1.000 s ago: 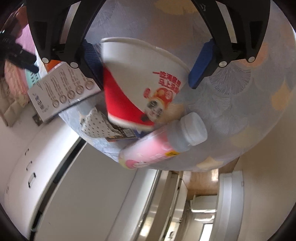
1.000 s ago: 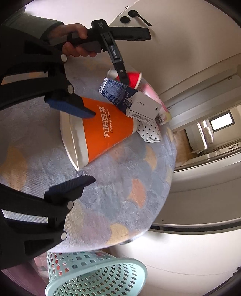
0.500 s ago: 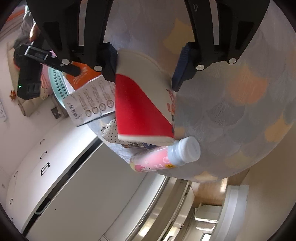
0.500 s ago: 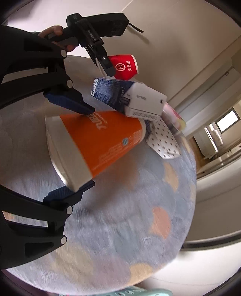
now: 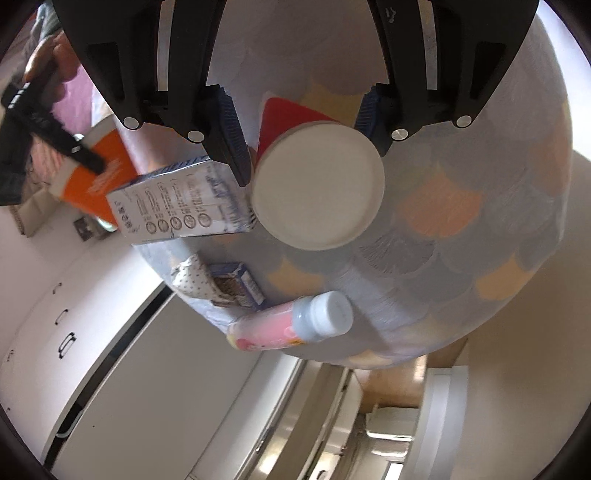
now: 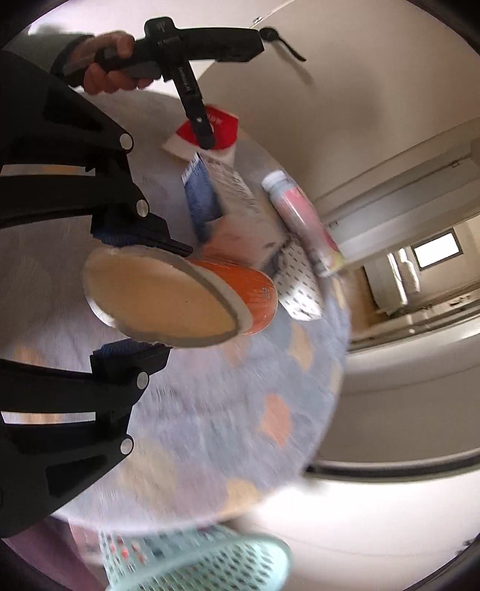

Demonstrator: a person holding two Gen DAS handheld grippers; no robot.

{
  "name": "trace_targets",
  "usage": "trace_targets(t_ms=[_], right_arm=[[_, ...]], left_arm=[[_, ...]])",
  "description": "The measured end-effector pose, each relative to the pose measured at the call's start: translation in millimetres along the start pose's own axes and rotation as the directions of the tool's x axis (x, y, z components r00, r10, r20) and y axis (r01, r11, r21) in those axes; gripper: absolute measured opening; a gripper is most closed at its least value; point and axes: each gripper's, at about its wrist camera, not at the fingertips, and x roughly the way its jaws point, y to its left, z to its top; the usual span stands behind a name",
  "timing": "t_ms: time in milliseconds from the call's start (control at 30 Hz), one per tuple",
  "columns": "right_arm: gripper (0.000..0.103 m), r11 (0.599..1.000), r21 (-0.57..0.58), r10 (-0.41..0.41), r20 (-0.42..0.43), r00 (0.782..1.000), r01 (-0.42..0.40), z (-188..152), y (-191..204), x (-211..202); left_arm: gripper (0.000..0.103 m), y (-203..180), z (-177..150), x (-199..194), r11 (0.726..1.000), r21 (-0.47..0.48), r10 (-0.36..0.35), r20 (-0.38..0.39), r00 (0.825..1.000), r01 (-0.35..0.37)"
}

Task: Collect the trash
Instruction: 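Carry both cups over the teal basket and open both tools to drop them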

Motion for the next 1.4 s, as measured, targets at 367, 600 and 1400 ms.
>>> trace_targets(t_ms=[367,600,1400], right_arm=[[0.037,0.995,-0.033,-0.095,0.118,0.988,0.099,7,-8,-40],[0.037,0.988,0.010,-0.152,0.177,0.972,0.153,12,-33,-70],[0.037,0.784,0.518,-0.391,-0.020,0.920,0.344,-10,-259,-105]], left_arm=[[0.032,-24,4,-34,1.000,0.000,-0.030,0.103,0.994,0.030],[0.032,-92,27,-42,0.984,0.110,-0.158,0.169,0.973,0.140],[0.033,-368,20,165,0.815,0.379,-0.367,-0.247,0.897,0.437]])
